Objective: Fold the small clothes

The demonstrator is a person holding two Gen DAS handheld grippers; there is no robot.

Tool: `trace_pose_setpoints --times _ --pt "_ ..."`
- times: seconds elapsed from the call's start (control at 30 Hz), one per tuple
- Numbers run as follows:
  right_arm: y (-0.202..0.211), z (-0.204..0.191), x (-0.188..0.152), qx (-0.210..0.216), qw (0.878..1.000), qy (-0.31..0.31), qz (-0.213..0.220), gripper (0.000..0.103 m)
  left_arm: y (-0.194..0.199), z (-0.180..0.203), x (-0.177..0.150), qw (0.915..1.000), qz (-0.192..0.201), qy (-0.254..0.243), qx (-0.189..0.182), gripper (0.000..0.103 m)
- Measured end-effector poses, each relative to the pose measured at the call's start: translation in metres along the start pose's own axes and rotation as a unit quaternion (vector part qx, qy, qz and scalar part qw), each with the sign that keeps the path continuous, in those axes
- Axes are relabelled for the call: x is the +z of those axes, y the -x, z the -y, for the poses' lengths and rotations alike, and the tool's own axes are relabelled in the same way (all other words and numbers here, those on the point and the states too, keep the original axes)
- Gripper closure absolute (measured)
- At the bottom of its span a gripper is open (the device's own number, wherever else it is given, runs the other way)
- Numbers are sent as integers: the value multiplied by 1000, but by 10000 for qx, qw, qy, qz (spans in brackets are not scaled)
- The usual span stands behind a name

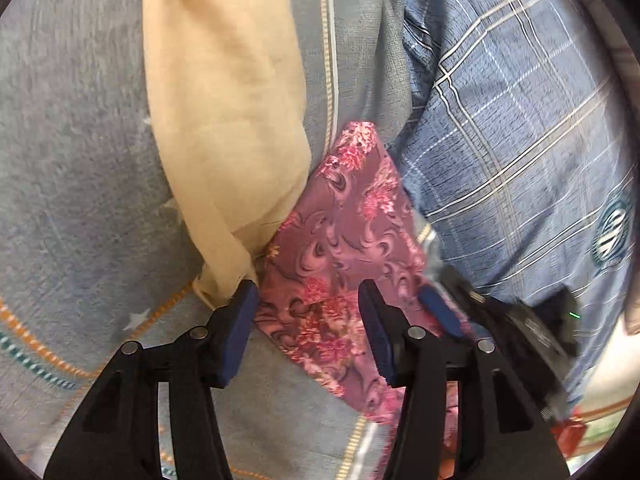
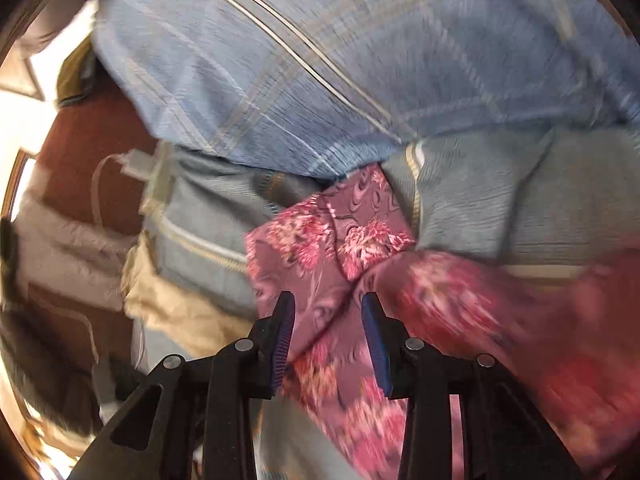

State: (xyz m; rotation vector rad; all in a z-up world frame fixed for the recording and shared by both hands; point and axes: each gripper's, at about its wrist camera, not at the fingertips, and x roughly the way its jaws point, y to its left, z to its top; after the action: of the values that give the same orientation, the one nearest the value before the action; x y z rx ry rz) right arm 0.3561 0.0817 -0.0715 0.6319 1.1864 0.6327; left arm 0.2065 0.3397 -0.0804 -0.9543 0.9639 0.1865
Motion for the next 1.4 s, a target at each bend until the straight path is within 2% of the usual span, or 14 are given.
trace_pose_setpoints --times 0.1,0.17,0.27,0.4,0.47,0.5,0.53,0.7,0.83,0.9,0.97,1.0,1.23,1.4 --pt "-20 3 8 -103 9999 -131 5 66 -1 3 1 9999 -20 51 -154 44" --pt "-32 7 10 -262 9993 -258 -67 67 -3 8 0 9993 9 208 -319 29" --pt "-33 11 10 -73 9986 -529 42 64 -11 12 0 9977 29 415 -542 24" --pt "-34 14 16 83 9979 -619 140 67 -23 11 -2 9951 -84 680 -714 24" --pt "-36 15 20 180 9975 -673 131 79 -25 8 -2 9922 -68 873 -884 24" --pt "-34 16 21 235 9974 -661 148 95 -25 7 -2 9912 -42 935 -936 24" --pt "-29 15 20 328 9974 -598 218 97 -25 6 -3 9900 -12 1009 -984 23" --pt "-7 15 21 418 9977 -418 322 97 -51 9 -9 9827 -272 1359 -1231 23" --pt "5 20 17 425 9977 -398 347 96 -52 8 -5 9803 -18 1464 -1325 23" --pt "10 24 15 451 9974 -425 361 95 -53 6 -4 9808 45 1440 -1314 33" --pt "14 28 14 469 9971 -449 399 94 -63 7 -2 9832 -78 1344 -1229 96" --pt "14 31 14 445 9970 -475 426 93 -72 4 -2 9820 -284 1382 -1254 101" --pt "-9 46 22 305 9934 -1058 320 80 -76 1 -4 9800 -348 1455 -1315 101" --pt "-3 30 23 222 9958 -721 526 95 -68 3 -5 9791 -333 1455 -1384 101"
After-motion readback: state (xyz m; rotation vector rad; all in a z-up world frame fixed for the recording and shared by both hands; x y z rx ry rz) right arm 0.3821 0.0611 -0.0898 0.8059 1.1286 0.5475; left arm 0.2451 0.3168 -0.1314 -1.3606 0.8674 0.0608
